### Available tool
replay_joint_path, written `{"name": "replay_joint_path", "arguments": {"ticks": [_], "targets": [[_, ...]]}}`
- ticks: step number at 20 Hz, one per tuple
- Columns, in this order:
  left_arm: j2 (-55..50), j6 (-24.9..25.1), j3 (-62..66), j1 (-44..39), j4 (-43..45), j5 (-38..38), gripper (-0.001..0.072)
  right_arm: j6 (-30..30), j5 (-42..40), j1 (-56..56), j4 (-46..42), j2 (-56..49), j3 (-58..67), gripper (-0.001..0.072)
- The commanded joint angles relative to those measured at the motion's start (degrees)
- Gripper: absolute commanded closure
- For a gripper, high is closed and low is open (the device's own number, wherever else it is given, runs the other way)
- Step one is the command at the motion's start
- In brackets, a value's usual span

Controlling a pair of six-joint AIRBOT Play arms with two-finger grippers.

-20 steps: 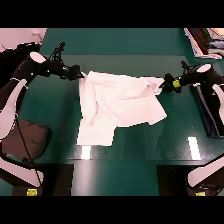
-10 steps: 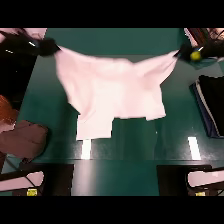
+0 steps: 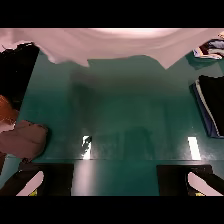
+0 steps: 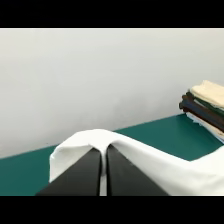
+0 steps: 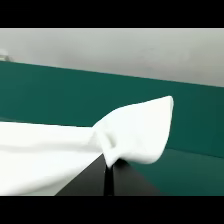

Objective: Fold the shirts.

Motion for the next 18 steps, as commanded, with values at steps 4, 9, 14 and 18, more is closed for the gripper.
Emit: {"name": "replay_joint_path", "arguments": {"ticks": [4, 9, 14, 18], "targets": [[3.04, -1.84, 6.36, 0.09, 0.02, -1.05, 0.0684, 3.69, 0.5, -0.04, -13.07, 12.26, -4.22, 0.0698], [-0.76, -1.84, -1.75, 0.09, -0.42, -2.69, 0.0683, 5.9, 5.62, -0.02, -13.14, 7.26, -4.2, 0.0698], [-14.45, -1.75, -10.78, -2.23, -0.26, -8.22, 0.0683, 6.19, 15.08, 0.35, -13.14, -8.66, -8.0, 0.0698], [-30.36, -1.16, -16.0, -5.95, 1.38, -7.78, 0.0682, 6.19, 9.14, 0.55, -12.63, -20.33, -19.04, 0.0697]]}}
